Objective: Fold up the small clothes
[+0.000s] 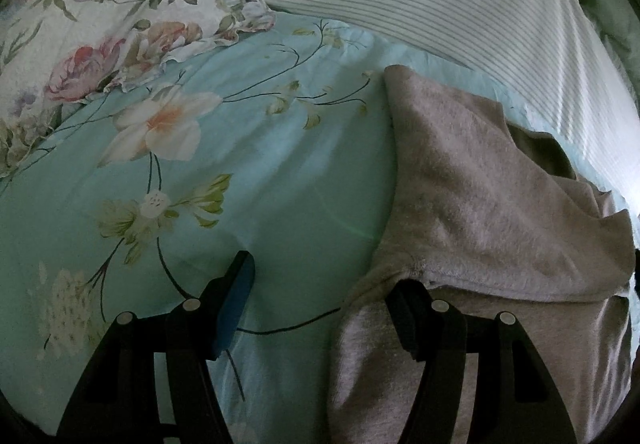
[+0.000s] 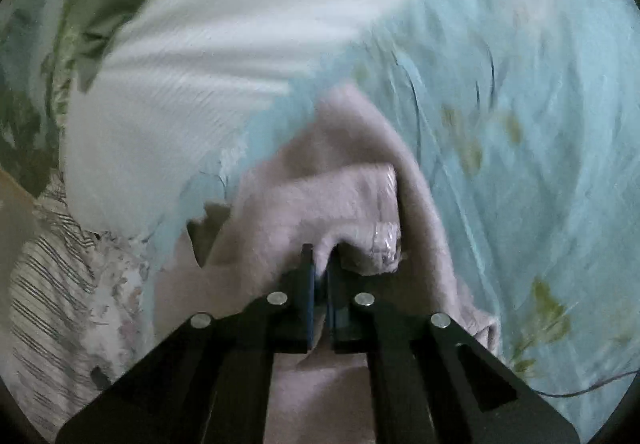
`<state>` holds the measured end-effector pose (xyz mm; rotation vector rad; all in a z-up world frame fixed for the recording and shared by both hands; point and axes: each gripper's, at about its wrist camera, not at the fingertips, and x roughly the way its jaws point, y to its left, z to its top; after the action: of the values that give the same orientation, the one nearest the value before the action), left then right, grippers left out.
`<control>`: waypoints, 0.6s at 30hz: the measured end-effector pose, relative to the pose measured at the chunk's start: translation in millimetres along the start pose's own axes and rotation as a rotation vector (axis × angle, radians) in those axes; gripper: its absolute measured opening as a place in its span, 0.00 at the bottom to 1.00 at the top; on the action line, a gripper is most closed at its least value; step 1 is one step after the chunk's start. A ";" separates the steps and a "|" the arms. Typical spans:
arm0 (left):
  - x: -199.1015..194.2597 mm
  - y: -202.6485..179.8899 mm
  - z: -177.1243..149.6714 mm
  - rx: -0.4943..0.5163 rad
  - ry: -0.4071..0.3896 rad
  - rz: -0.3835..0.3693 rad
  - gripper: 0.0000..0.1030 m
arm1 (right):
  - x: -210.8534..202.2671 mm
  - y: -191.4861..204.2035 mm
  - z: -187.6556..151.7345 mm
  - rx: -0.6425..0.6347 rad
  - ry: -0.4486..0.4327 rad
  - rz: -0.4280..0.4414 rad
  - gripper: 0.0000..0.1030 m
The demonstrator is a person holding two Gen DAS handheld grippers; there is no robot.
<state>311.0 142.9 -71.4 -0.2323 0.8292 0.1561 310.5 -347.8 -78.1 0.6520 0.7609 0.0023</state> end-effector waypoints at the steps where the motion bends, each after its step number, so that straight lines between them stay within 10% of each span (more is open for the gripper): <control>1: -0.2 0.1 -0.1 -0.002 -0.001 -0.001 0.63 | -12.5 7.6 1.3 -0.039 -0.052 0.001 0.06; 4: -0.1 -0.5 -0.3 -0.002 -0.002 -0.001 0.64 | -42.8 30.1 -0.1 -0.169 -0.188 -0.158 0.07; 7: 0.1 -1.1 -0.6 -0.001 -0.002 0.002 0.64 | -30.0 7.0 5.9 -0.097 -0.079 -0.267 0.39; 13: -0.2 -1.2 -0.4 -0.007 -0.003 0.006 0.64 | -46.6 -3.1 2.0 -0.088 -0.132 -0.162 0.39; 18: -0.1 4.9 1.3 -0.032 0.002 -0.013 0.64 | -5.4 22.7 -9.0 -0.213 0.073 -0.033 0.40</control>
<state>310.8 147.9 -71.1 -0.2682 0.8272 0.1574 305.9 -325.9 -67.1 0.4383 0.8289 0.0763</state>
